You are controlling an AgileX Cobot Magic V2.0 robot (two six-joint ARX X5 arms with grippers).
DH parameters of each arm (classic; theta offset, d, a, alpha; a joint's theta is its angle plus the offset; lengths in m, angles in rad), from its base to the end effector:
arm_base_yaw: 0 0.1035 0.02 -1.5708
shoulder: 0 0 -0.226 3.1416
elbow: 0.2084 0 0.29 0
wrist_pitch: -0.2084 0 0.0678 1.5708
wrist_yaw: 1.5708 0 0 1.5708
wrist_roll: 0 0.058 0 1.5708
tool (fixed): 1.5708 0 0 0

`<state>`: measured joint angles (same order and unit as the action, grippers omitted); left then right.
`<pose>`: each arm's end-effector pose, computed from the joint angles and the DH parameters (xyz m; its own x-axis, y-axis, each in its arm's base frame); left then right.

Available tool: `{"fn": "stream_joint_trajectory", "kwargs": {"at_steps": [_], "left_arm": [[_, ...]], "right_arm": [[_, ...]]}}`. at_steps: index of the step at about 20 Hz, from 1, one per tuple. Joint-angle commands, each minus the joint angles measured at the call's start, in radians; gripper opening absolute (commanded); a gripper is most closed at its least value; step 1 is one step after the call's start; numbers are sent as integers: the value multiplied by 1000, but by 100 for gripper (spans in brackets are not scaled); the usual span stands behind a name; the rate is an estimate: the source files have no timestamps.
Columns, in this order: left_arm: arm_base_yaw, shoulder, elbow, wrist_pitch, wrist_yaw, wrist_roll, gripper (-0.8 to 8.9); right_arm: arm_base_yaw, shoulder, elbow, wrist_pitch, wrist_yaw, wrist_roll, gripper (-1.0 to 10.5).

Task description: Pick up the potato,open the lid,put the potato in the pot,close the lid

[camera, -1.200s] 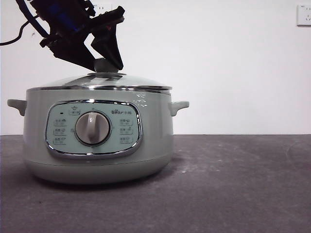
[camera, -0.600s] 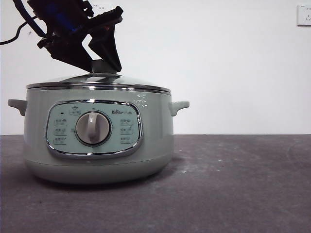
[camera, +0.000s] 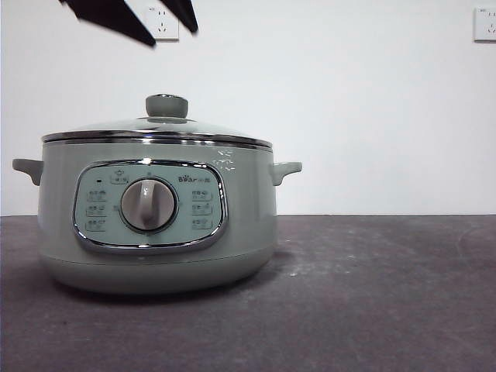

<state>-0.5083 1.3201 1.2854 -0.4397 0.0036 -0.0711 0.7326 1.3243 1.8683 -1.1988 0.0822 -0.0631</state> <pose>0.3157 -0.1761 0.3151 0.7753 -0.4361 -0.4568 0.4599 0.8856 -0.0648 0.2085 0.1812 0.4444 0.6426 0.4676 -0.6069 -0.6454 0.7572 -0.0999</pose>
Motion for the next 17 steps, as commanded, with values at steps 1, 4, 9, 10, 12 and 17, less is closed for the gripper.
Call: {"fn": "stream_joint_trajectory", "kwargs": {"at_steps": [1,4,9,10,12,17], "left_arm": [[-3,-65,9,-53,-1,11,353],[-9,-181,9,-148,-5,17,345],[-30,-338,5,-294,-110,53,-27],[-36,-368,-10,-300,-121,55,-8],[-50,-446,-87,-262,-159,53,-8],[-82,-697,-433,-91,-187,45,-8]], "right_arm": [[-21,1,-3,-23,3,14,468],[-66,-35,-53,-24,3,21,373],[-139,-223,-343,155,3,22,64],[-150,-273,-414,208,3,22,-12],[-159,-369,-557,334,3,30,-17],[-162,-575,-896,604,3,55,-16]]}}
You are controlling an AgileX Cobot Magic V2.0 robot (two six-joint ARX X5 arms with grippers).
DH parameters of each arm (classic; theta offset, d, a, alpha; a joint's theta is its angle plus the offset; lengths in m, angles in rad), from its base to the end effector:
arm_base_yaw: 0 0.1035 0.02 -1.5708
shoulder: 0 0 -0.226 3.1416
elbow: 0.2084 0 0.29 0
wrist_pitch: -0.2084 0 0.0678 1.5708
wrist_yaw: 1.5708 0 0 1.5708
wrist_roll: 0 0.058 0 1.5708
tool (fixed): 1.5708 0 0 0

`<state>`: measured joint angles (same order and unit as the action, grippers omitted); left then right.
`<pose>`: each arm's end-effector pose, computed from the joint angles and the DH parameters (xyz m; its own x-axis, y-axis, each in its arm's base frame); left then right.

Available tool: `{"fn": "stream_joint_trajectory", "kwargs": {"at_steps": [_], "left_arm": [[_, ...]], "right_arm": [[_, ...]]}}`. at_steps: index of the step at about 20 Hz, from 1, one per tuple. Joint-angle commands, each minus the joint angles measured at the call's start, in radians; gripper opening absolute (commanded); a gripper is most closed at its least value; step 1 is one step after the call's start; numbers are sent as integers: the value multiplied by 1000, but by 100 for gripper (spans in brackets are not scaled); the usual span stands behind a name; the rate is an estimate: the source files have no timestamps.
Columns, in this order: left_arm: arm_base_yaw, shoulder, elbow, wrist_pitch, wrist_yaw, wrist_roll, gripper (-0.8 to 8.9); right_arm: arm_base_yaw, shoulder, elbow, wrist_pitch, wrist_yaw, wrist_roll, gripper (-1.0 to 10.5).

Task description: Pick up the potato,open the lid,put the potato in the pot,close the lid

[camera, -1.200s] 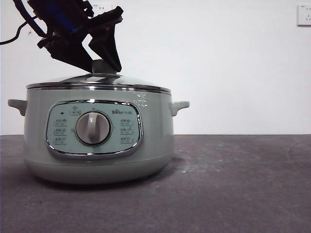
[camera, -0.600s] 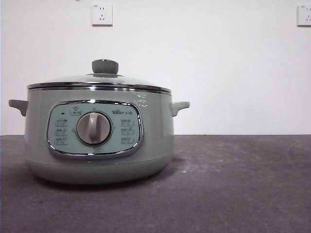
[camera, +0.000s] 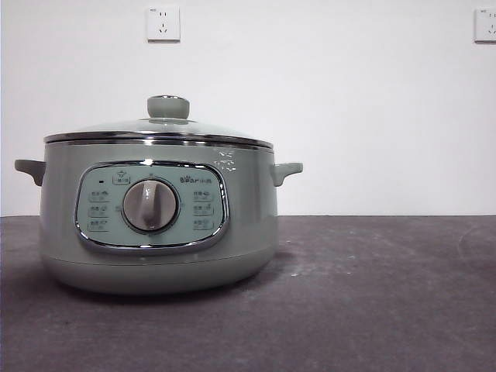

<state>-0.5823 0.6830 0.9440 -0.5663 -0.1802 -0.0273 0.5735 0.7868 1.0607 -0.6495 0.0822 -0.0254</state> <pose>0.1915 -0.1136 0.3398 0.8822 -0.3663 -0.2957 0.3913 0.9199 0.0278 0.1993 0.1231 0.3520 0.8234 0.4341 -0.3656 -0.4842 0.8733 -0.0537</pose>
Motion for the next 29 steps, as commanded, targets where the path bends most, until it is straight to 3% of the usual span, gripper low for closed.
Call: {"fn": "stream_joint_trajectory", "kwargs": {"at_steps": [1,4,17,20,24,29], "left_arm": [[-10,-105,-147,61,-2,-2,-8],[-10,-148,-189,29,0,-60,-4],[-10,-95,-189,-89,-2,-63,-4],[3,-118,-189,-83,-25,44,-4],[146,-210,-286,113,-10,85,-4],[371,-429,-620,440,127,77,-4]], "right_arm": [[-3,-60,-135,73,3,17,-16],[-3,-55,-164,20,3,18,-16],[-3,-54,-164,-14,2,17,-16],[-3,-54,-164,-14,3,17,-16],[-3,-54,-164,-14,2,17,-16],[-3,-54,-164,-14,2,17,-16]]}}
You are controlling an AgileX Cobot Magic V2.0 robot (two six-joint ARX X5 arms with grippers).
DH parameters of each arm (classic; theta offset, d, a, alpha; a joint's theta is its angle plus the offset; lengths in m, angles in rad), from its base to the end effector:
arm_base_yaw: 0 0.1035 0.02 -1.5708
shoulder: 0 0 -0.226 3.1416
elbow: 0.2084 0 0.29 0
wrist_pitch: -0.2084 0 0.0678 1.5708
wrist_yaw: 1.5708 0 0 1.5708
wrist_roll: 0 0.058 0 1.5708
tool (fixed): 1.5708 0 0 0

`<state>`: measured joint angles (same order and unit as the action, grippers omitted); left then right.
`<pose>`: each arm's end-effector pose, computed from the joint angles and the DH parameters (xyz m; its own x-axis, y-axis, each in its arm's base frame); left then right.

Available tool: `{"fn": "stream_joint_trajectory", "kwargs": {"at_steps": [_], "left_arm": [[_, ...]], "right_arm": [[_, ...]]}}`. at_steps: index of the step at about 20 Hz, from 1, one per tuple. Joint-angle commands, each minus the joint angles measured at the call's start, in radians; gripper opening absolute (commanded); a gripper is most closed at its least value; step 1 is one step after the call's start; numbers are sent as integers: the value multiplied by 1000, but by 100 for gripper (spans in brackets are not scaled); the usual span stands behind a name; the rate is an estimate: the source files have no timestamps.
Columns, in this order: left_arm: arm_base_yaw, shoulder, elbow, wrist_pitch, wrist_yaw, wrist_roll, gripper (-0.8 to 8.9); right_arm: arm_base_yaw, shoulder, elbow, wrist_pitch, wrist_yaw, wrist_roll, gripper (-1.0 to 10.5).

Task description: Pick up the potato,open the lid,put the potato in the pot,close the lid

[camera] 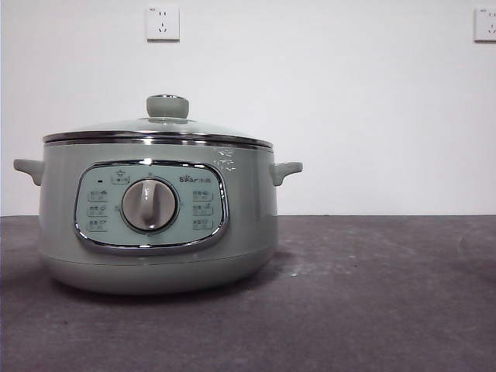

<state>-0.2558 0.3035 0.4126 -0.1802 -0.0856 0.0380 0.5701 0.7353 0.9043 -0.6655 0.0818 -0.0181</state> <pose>0.1997 -0.0471 0.2527 0.9831 -0.1687 -0.0708 0.1721 0.9841 0.0440 0.1982 0.1215 0.3021 0.7818 0.4042 -0.4748 -0.4846 0.8730 -0.0548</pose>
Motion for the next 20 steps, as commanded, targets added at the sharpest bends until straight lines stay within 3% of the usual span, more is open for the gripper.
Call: {"fn": "stream_joint_trajectory", "kwargs": {"at_steps": [1,8,12,20], "left_arm": [[79,-92,-148,75,63,9,-4],[186,-241,-395,77,66,-24,-4],[186,-266,-409,-5,66,-42,-4],[186,-267,-409,-1,64,-42,-4]], "right_arm": [[0,-3,-8,2,3,10,-16],[0,-3,-8,2,3,10,-16],[0,-3,-8,2,3,10,-16],[0,-3,-7,2,3,10,-16]]}}
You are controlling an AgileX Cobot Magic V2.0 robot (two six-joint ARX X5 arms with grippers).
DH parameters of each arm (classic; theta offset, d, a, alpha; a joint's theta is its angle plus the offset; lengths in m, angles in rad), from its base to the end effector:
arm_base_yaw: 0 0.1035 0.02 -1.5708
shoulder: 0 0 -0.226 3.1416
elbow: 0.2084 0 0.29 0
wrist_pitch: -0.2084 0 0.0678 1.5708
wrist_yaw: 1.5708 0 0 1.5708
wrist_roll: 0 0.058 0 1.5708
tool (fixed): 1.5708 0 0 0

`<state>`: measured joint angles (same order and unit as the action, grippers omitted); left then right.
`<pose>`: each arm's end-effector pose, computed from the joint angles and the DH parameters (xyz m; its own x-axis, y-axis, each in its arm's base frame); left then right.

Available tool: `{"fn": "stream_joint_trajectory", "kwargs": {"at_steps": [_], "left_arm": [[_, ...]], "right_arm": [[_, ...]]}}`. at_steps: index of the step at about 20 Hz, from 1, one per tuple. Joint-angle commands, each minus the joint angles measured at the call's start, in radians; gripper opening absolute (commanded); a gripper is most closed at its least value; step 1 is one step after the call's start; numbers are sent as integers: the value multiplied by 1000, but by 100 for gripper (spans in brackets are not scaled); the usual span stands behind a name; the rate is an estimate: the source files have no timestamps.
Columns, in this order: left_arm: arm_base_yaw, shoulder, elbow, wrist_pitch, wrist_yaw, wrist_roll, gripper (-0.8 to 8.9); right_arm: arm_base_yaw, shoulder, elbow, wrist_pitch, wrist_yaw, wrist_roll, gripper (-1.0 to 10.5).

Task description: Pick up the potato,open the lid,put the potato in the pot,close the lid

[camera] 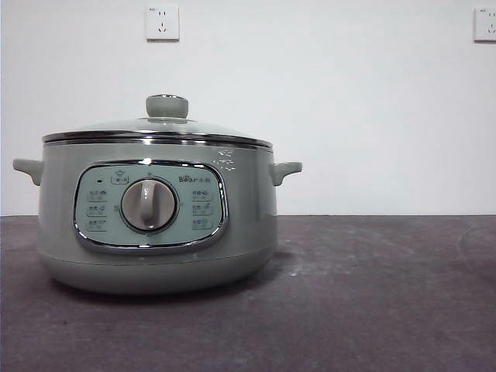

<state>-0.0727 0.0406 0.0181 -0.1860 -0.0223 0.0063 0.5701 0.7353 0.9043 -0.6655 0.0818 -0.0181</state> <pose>0.2018 -0.0134 0.1402 0.9771 -0.0488 -0.2069 0.0522 0.9986 0.0108 0.1982 0.1215 0.3021 0.7818 0.4042 -0.4748 -0.4846 0.8730 -0.0548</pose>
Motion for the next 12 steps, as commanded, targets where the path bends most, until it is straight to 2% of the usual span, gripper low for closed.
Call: {"fn": "stream_joint_trajectory", "kwargs": {"at_steps": [1,12], "left_arm": [[3,-4,-14,5,1,-10,-4],[3,-3,-14,5,1,-10,-4]], "right_arm": [[0,-3,-8,2,3,10,-16],[-3,-27,-8,-6,2,8,-16]]}}
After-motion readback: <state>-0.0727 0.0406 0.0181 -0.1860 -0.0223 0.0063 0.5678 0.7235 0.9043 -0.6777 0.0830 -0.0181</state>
